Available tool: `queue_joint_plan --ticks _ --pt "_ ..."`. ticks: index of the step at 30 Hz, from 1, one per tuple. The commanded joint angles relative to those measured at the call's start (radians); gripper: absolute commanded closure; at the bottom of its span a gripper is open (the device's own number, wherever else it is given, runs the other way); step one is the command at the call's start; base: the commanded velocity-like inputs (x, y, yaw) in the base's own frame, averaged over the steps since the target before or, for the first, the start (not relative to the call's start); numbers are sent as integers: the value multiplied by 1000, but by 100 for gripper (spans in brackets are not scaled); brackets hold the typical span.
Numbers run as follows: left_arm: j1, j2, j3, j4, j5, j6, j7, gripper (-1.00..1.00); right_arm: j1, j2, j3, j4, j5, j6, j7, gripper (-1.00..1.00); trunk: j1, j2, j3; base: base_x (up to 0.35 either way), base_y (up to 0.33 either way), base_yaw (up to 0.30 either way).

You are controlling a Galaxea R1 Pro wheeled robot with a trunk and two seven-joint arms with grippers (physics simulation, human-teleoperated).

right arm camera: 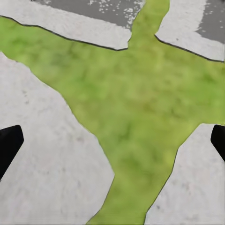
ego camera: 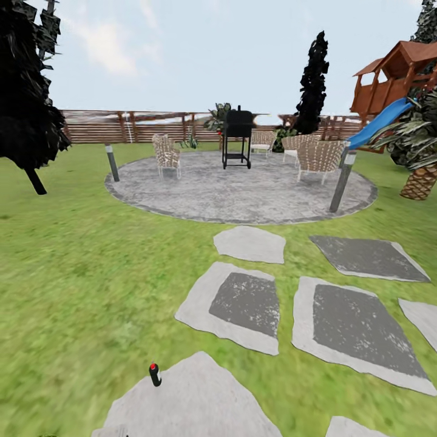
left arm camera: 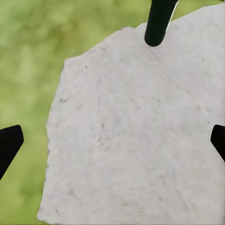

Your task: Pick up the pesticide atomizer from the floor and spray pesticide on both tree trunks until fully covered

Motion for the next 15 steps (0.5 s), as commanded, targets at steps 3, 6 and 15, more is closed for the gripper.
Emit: queue_joint_plan --ticks 3,6,15 --pt "0 0 0 0 0 0 0 -100 0 0 0 0 0 0 0 -100 0 0 0 236 -198 276" --pt "0 0 0 0 0 0 0 -100 0 0 0 0 0 0 0 -100 0 0 0 236 -198 275" --pt "0 0 0 0 0 -1 0 -100 0 0 0 2 0 1 0 -100 0 0 0 189 -151 64"
